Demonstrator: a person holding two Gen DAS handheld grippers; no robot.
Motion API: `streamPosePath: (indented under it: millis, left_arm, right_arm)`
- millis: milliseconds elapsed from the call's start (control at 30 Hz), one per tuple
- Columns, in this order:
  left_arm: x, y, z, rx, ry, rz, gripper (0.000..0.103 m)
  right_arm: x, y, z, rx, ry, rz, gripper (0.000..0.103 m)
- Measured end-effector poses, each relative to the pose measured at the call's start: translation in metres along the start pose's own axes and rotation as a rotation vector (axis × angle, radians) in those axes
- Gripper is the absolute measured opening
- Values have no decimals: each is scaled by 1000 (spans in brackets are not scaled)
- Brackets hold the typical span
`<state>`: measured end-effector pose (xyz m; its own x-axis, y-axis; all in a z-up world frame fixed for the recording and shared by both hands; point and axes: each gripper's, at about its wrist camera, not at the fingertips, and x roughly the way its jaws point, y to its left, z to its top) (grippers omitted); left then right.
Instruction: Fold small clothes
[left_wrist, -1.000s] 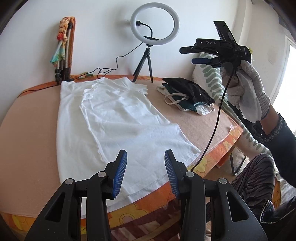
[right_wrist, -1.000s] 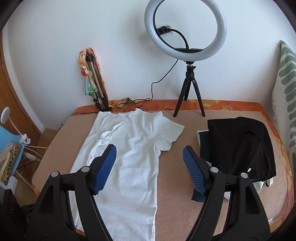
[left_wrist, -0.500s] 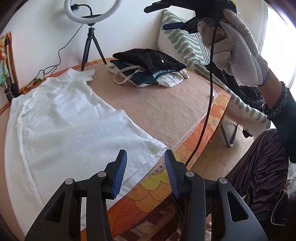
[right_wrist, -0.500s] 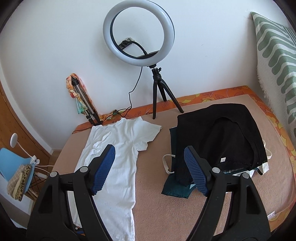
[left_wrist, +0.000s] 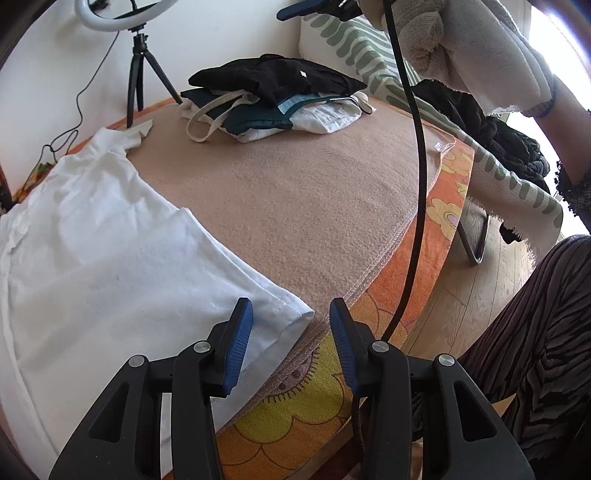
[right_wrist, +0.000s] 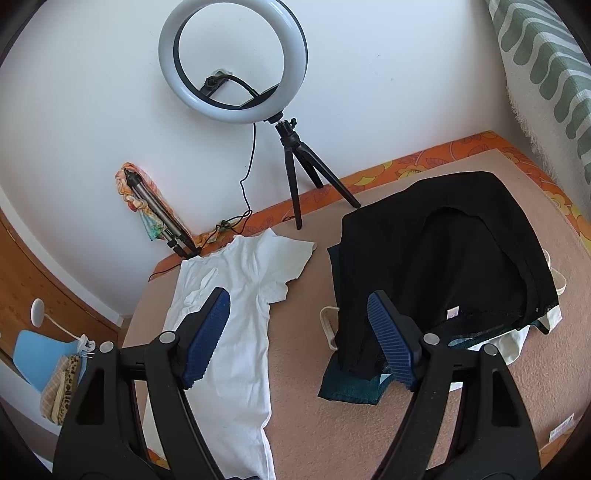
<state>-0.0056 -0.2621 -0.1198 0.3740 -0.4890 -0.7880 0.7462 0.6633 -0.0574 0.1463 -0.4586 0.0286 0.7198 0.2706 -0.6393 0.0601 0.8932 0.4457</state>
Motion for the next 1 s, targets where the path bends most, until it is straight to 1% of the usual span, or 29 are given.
streamPosePath:
  millis: [67, 133, 233, 267, 400, 567, 700, 767, 833, 933, 1000]
  left_arm:
    - [-1, 2, -2, 8, -8, -2, 41]
    - [-2, 4, -3, 14, -19, 5, 34]
    - [-2, 11, -3, -2, -38, -5, 19]
    - [-2, 14, -3, -13, -41, -10, 9]
    - [-4, 30, -4, -106, -56, -69, 6]
    - [-16, 41, -4, -180, -101, -99, 5]
    - [-30, 50, -6, -261, -163, -110, 5]
    - [-35, 53, -8, -305, -201, -110, 5]
    - [-37, 58, -10, -352, -228, -120, 5]
    - [-38, 64, -13, -393, -249, -127, 5]
    - [-40, 67, -13, -394, -255, -113, 5]
  right_arm:
    - [2, -3, 0, 12, 0, -4, 80]
    - [5, -5, 0, 27, 2, -2, 80]
    - [8, -7, 0, 32, 3, -10, 80]
    - [10, -6, 0, 32, 5, -12, 80]
    - [14, -3, -1, 24, 14, -10, 80]
    - [26, 5, 3, -4, 27, -14, 80]
    - [48, 16, 13, -36, 55, 1, 80]
    - [67, 25, 21, -71, 69, -5, 80]
    - [92, 35, 29, -78, 93, 4, 80]
    - [141, 50, 38, -57, 182, 56, 80]
    - [179, 55, 40, -45, 243, 27, 80]
